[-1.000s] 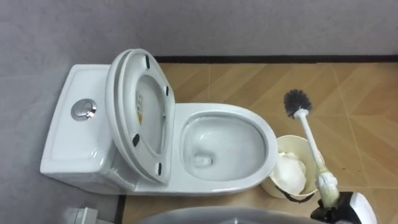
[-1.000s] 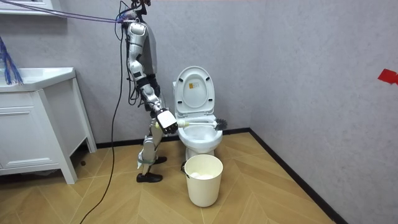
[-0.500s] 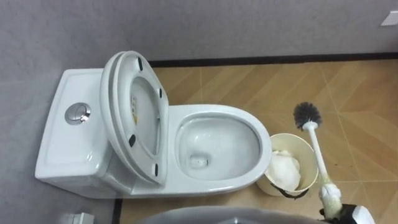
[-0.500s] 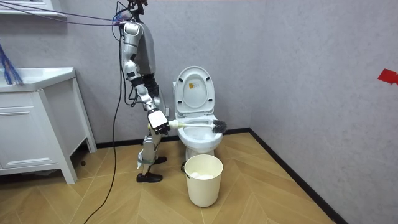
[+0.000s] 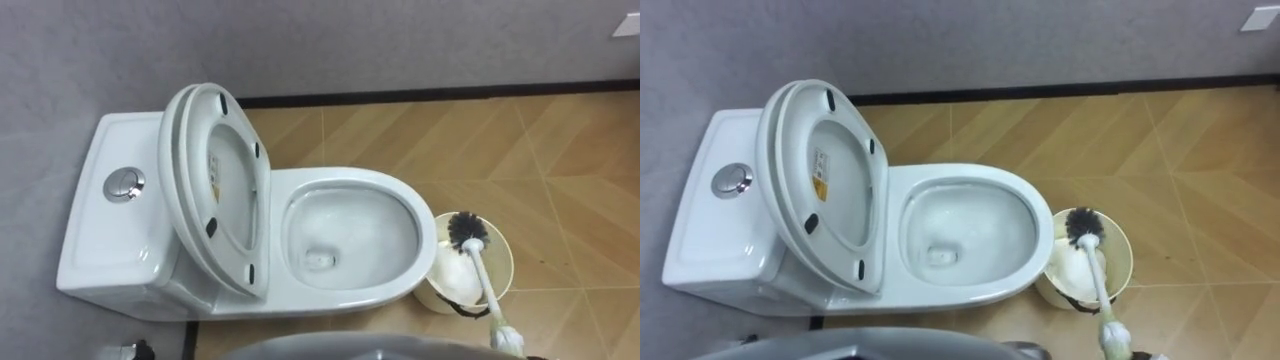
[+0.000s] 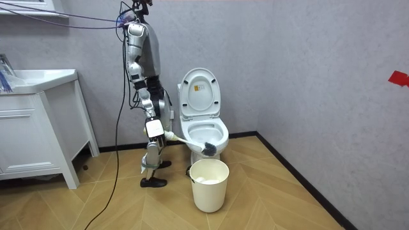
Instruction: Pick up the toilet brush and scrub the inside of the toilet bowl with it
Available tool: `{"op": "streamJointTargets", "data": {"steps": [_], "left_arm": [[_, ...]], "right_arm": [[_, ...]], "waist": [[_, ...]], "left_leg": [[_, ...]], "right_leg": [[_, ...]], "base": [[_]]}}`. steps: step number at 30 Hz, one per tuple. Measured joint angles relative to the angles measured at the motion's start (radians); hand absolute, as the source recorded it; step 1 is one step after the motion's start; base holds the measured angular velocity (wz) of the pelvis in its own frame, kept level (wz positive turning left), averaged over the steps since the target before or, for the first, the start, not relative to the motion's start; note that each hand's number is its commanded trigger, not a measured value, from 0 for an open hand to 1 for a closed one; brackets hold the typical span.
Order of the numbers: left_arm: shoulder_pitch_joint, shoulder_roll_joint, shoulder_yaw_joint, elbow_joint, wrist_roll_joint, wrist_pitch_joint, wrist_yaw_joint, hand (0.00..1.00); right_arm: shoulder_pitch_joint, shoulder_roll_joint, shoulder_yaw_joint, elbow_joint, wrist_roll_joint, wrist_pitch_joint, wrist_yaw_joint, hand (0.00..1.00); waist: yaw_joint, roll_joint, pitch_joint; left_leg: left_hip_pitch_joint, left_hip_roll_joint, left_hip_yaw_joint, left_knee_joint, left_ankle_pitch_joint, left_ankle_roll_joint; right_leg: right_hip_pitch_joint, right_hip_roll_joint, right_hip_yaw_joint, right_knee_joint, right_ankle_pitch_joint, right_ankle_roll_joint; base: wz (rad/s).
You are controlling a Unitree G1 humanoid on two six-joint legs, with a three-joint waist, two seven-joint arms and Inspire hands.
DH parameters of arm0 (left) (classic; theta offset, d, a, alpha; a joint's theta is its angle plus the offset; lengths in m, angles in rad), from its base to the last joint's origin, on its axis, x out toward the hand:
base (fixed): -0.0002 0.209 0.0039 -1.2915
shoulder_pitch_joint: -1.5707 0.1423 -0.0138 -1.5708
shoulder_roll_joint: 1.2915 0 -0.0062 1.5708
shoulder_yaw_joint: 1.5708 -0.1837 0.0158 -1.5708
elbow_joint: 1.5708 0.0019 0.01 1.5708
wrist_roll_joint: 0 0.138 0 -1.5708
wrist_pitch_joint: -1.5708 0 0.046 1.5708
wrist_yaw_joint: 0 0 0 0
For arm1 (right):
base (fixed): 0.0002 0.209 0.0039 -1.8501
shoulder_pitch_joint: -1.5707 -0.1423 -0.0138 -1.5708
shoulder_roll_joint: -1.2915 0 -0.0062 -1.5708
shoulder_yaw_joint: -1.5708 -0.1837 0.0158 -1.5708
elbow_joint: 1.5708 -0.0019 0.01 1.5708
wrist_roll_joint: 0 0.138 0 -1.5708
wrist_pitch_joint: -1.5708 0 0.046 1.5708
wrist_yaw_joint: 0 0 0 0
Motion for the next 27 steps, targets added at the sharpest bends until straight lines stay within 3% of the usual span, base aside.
{"op": "streamJointTargets", "data": {"steps": [6,16,27], "left_arm": [[0.005,-0.001,0.002,0.000,0.045,0.024,-0.028,0.00],[0.004,-0.003,0.002,0.000,0.066,0.072,-0.108,0.00],[0.010,-0.003,-0.018,0.000,0.066,0.087,-0.110,0.00]], "right_arm": [[-0.066,0.000,0.000,0.106,0.030,0.044,0.095,0.00],[-0.070,0.002,0.017,0.115,0.031,0.112,0.222,0.00],[-0.070,0.002,0.018,0.116,0.092,0.129,0.259,0.00]], "waist": [[0.003,-0.007,-0.0035],[0.002,-0.019,0.0009],[-0.011,-0.020,0.0012]], "left_leg": [[0.001,-0.002,0.000,0.000,0.000,0.000],[0.002,-0.001,-0.007,0.006,0.000,0.000],[0.002,0.004,-0.010,0.005,-0.002,0.002]], "right_leg": [[0.002,-0.001,0.002,-0.002,0.000,0.000],[0.006,-0.002,0.000,-0.003,0.000,0.000],[0.006,-0.002,-0.002,-0.003,0.001,0.001]], "base": [[0.00],[0.00],[0.00]]}}
